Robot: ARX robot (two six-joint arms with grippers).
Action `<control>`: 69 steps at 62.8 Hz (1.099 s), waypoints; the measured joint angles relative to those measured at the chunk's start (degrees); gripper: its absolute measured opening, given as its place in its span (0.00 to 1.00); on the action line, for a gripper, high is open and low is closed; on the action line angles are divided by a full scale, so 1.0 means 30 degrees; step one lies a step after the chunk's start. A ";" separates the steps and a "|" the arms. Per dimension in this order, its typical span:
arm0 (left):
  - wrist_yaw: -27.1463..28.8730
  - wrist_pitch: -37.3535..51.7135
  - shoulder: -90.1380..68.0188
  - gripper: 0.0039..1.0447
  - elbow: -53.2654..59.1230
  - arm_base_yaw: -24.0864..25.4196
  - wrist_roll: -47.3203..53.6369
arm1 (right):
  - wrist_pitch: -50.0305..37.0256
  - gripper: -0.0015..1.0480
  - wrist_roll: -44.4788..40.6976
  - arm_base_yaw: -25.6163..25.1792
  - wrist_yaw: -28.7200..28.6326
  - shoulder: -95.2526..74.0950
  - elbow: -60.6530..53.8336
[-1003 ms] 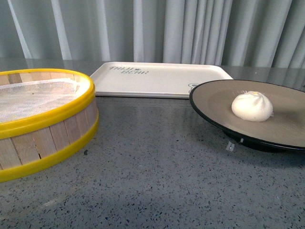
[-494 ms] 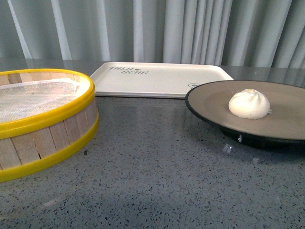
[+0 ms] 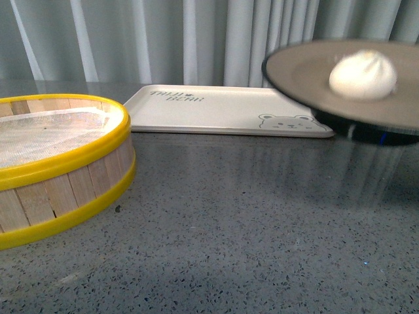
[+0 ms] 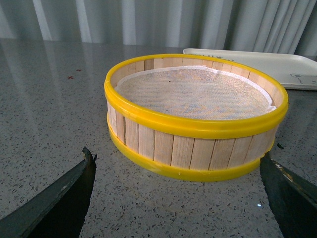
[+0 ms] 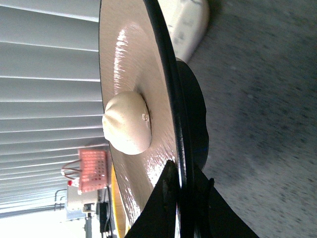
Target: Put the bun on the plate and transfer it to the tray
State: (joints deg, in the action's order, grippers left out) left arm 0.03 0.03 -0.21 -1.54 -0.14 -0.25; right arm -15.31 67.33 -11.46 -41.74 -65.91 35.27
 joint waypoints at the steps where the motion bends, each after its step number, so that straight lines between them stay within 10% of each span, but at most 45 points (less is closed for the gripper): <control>1: 0.0000 0.0000 0.0000 0.94 0.0000 0.0000 0.0000 | -0.0204 0.03 0.0095 -0.0015 -0.0044 0.0029 0.0015; 30: -0.0007 0.0000 0.0000 0.94 0.0000 0.0000 0.0000 | -0.3191 0.03 0.2477 0.1923 0.1413 -0.7235 0.6076; 69: 0.0000 0.0000 0.0000 0.94 0.0000 0.0000 0.0000 | 0.4087 0.03 0.3002 0.4590 0.2943 -1.7901 2.0560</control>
State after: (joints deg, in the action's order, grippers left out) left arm 0.03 0.03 -0.21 -1.54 -0.14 -0.25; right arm -3.05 76.34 2.31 -32.91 -119.61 96.95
